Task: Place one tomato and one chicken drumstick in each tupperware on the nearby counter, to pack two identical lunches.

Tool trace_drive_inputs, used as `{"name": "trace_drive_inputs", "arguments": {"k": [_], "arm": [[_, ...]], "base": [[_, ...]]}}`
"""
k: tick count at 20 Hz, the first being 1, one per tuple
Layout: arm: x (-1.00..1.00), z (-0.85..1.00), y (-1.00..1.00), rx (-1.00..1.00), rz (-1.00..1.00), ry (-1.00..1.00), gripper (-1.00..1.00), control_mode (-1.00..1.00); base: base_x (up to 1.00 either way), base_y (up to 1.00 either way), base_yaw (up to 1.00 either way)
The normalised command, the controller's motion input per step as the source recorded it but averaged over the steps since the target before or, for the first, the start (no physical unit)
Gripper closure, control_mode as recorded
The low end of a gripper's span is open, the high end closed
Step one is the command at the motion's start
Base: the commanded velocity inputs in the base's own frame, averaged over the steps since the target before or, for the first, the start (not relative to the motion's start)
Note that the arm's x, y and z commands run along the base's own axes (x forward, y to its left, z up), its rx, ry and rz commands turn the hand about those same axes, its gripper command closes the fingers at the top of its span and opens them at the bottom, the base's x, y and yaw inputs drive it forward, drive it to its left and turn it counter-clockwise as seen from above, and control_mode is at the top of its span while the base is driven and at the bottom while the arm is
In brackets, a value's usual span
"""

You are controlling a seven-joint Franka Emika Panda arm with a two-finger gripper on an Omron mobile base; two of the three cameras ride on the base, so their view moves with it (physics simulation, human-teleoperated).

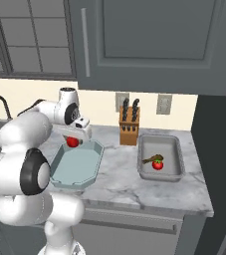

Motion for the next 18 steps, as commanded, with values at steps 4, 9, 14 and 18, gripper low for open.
{"name": "trace_drive_inputs", "arguments": {"k": [4, 9, 14, 18], "arm": [[0.0, -1.0, 0.05, -0.03, 0.0, 0.15, 1.0, -1.0], [-0.15, -1.0, 0.16, -0.15, 0.02, -0.01, 1.0, -1.0], [-0.03, -0.42, 0.01, -0.12, 0.01, -0.11, -1.0, -1.0], [0.0, 0.64, 0.0, 0.0, -0.07, -0.09, -1.0, -1.0]], "base": [[0.0, 0.0, 0.0], [0.0, 0.0, 0.0], [0.0, 0.0, 0.0], [0.0, 0.0, 0.0]]}}
